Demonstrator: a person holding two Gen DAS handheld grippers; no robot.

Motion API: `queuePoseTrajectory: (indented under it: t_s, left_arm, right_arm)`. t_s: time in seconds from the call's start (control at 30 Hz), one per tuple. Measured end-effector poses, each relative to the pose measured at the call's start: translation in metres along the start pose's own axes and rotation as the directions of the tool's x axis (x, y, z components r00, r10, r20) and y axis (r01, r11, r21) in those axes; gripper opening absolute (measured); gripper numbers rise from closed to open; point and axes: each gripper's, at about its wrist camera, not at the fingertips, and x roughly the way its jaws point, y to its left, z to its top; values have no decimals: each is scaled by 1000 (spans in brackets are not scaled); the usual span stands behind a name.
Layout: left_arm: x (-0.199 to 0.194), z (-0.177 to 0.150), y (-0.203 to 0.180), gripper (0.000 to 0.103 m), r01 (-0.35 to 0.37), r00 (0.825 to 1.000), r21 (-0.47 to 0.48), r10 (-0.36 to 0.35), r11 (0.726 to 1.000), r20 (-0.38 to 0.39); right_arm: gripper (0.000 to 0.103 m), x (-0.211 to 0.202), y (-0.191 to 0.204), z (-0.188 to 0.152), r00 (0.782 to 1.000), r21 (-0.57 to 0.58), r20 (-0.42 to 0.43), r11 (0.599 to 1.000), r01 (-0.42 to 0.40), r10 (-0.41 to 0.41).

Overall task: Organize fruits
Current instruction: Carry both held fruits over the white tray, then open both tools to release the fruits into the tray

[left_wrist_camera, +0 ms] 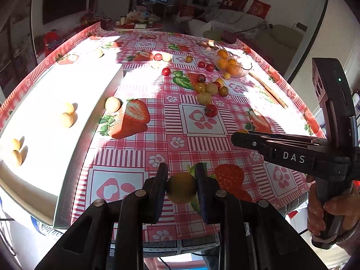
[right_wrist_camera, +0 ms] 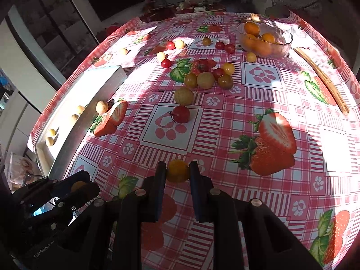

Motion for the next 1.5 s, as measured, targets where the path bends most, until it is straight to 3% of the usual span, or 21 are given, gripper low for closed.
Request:
queuePoseTrajectory:
  t_s: [0.37, 0.73, 1.07, 1.5]
  left_arm:
    - [-27, 10, 48, 27, -85, 994, -68, 90, 994, 60]
    - [-40, 14, 118, 26, -218, 970, -145, 230, 965, 74]
    - [-24, 57, 171, 26, -268, 957, -205, 285, 941, 59]
    - [32, 93, 222, 26, -341, 940, -227, 329, 912, -86]
  right_arm:
    - [23, 4, 38, 25, 999, -76, -9, 996, -49, 48]
    - [23, 24, 110, 54, 993, -214, -40, 970, -119, 113]
    - [23, 65, 162, 103, 986, -248, -76, 954, -166, 151]
    - [23, 140, 189, 149, 982, -232, -136, 960, -159, 130]
